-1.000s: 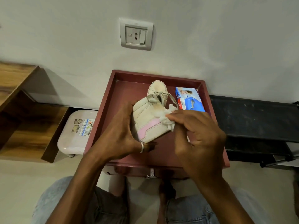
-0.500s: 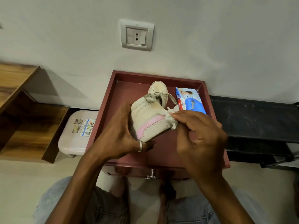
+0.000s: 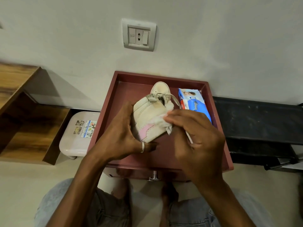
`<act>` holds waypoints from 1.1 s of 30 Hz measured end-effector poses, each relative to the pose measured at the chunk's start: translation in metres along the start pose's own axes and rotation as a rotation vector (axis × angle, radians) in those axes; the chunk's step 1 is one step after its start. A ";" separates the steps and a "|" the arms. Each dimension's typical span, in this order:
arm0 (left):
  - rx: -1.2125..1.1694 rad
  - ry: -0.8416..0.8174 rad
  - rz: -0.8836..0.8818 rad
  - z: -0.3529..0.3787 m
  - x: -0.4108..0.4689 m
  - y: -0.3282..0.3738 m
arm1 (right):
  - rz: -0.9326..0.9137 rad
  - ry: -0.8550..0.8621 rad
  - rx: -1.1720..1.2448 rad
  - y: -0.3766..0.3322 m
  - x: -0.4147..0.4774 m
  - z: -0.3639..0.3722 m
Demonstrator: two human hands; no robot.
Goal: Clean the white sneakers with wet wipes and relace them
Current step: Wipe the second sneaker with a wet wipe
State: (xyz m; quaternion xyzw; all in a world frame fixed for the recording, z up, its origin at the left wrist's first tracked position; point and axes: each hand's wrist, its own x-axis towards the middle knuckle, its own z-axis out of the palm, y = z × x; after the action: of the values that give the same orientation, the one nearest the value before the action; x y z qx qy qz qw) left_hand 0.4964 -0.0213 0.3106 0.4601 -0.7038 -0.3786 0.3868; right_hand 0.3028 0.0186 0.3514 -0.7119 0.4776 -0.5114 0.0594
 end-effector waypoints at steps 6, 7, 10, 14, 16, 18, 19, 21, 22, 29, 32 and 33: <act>0.026 -0.017 0.020 -0.001 -0.001 0.004 | -0.020 -0.103 -0.103 -0.011 0.003 -0.005; 0.020 -0.025 0.020 0.000 -0.001 0.003 | -0.041 -0.113 -0.123 -0.013 0.005 -0.005; 0.022 -0.073 0.020 0.002 -0.002 0.001 | -0.005 -0.129 -0.176 -0.017 0.012 -0.001; 0.022 -0.094 0.059 0.009 -0.001 0.005 | 0.097 -0.171 -0.186 -0.018 0.026 0.004; 0.030 -0.097 0.069 0.008 -0.001 0.004 | 0.132 -0.183 -0.193 -0.020 0.028 0.001; 0.026 -0.078 0.033 0.003 -0.001 0.001 | 0.110 -0.200 -0.246 -0.030 0.022 -0.004; 0.031 -0.073 0.019 0.001 -0.002 0.000 | 0.086 -0.205 -0.286 -0.037 0.018 -0.006; 0.038 -0.086 0.012 0.003 -0.004 0.001 | 0.048 -0.189 -0.327 -0.039 0.017 -0.005; 0.048 -0.099 0.012 0.008 -0.005 0.002 | 0.051 -0.172 -0.332 -0.034 0.020 -0.002; 0.013 -0.090 -0.007 0.007 0.000 0.002 | 0.095 -0.245 -0.322 -0.036 0.021 -0.007; 0.058 -0.123 0.015 0.010 -0.003 0.003 | 0.099 -0.290 -0.270 -0.036 0.028 -0.022; 0.090 -0.143 0.039 0.013 -0.003 0.003 | 0.121 -0.266 -0.246 -0.031 0.033 -0.027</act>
State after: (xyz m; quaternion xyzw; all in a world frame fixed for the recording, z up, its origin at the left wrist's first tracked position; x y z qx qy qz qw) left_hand 0.4843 -0.0153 0.3074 0.4353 -0.7547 -0.3708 0.3217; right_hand 0.3016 0.0210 0.4038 -0.7450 0.5665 -0.3463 0.0653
